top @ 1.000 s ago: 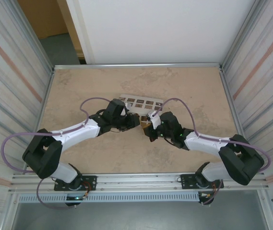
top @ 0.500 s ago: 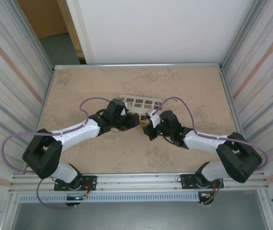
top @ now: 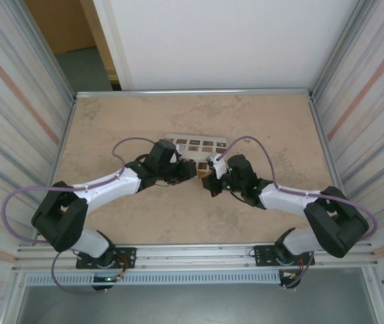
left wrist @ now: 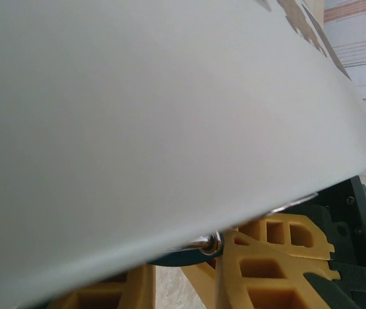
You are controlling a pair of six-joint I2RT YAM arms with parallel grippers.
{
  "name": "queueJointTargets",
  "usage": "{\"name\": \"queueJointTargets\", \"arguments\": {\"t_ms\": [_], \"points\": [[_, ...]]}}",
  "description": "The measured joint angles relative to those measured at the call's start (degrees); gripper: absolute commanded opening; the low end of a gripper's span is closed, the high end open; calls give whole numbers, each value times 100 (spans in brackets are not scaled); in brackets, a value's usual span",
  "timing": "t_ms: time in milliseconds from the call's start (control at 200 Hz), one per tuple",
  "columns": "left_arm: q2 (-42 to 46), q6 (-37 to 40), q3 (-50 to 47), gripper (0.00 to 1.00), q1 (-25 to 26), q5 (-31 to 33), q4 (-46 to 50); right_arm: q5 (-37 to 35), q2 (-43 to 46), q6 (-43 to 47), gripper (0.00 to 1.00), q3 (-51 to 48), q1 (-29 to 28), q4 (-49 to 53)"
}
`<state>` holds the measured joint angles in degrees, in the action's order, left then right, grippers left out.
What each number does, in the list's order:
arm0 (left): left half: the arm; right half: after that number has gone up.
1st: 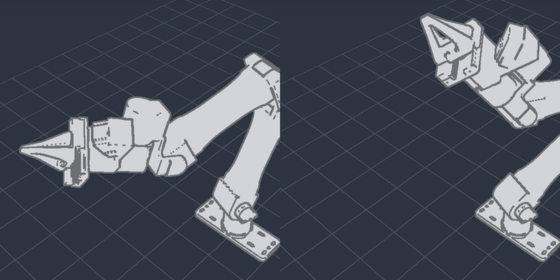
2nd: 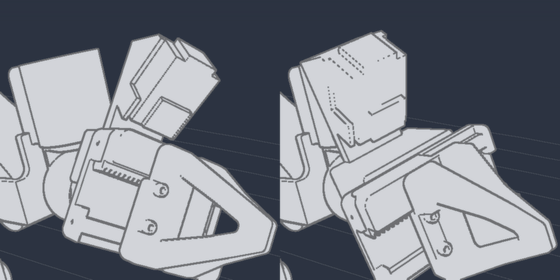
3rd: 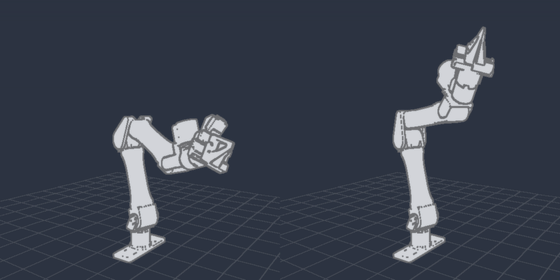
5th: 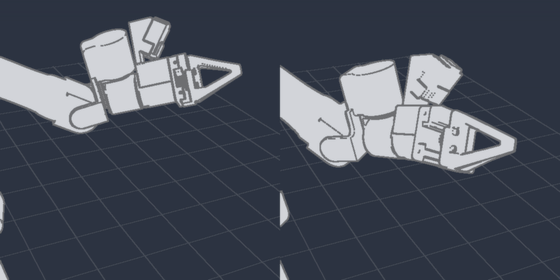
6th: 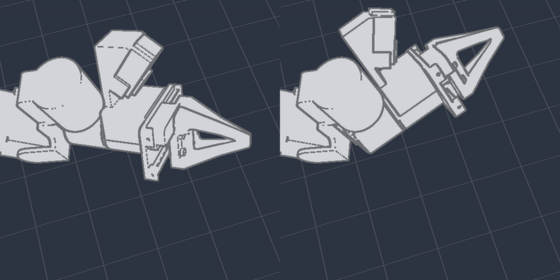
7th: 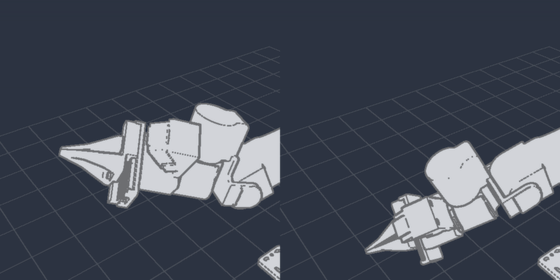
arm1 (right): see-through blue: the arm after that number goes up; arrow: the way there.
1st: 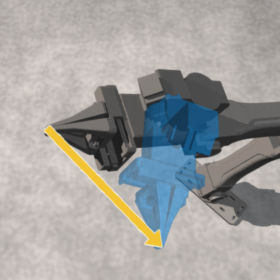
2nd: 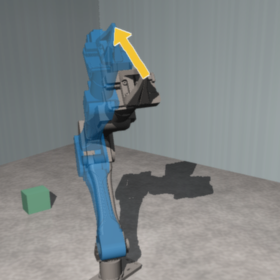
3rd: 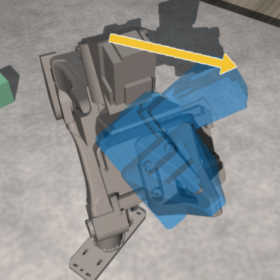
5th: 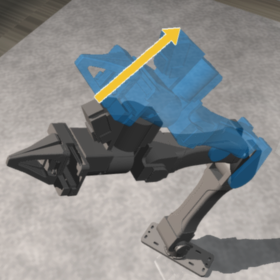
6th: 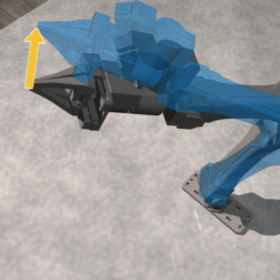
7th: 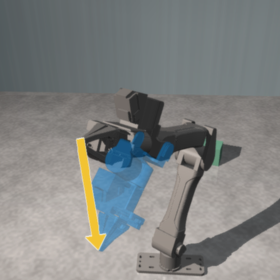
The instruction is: Unlock the padlock with the key
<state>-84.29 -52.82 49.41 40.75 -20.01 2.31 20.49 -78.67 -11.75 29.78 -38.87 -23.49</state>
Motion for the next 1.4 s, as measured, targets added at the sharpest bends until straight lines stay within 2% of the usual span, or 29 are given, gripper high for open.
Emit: {"name": "queueJointTargets", "arguments": {"t_ms": [872, 1398], "points": [[24, -63, -2, 15, -2, -7, -46, 245, -129, -127, 0, -17, 70, -396], [181, -107, 50, 15, -127, 179, -35, 662, -553, -105, 0, 656, 199, -280]]}}
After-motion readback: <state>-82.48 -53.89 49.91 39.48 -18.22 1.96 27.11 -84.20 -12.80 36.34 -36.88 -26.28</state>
